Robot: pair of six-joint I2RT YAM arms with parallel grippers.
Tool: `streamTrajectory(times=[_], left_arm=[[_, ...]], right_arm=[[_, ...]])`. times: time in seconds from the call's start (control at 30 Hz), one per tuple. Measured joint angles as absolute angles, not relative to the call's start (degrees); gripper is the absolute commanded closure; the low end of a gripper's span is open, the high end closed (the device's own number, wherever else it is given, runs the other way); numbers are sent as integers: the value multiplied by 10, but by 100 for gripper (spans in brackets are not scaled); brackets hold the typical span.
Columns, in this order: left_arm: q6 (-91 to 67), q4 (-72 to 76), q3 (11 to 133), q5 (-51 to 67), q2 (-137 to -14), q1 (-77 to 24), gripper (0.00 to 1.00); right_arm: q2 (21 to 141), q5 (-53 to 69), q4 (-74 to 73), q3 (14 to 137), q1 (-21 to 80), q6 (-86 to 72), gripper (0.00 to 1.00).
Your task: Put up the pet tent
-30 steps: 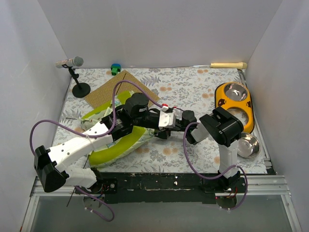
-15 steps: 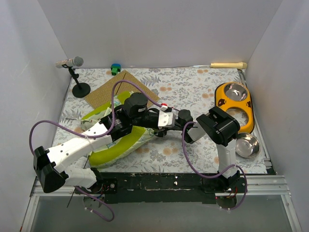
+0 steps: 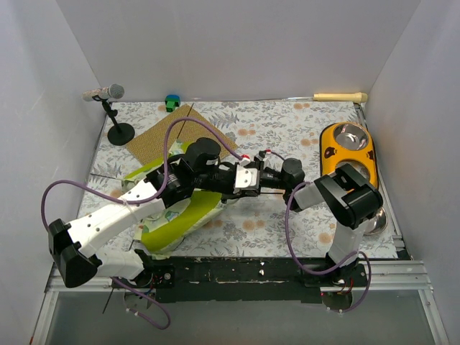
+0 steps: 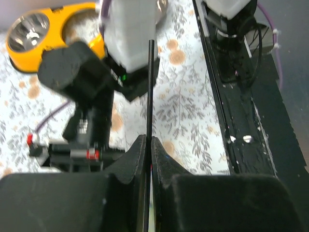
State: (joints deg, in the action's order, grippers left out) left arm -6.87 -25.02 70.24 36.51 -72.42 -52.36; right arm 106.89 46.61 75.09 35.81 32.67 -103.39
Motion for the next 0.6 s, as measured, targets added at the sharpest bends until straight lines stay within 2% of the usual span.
streamTrajectory(times=[0.43, 0.6], left_arm=[[-71, -337, 656, 339, -708, -487, 100], [-82, -347, 651, 343, -716, -479, 100]], right_arm=[[952, 562, 746, 255, 238, -941, 99], [896, 587, 670, 255, 221, -861, 99]])
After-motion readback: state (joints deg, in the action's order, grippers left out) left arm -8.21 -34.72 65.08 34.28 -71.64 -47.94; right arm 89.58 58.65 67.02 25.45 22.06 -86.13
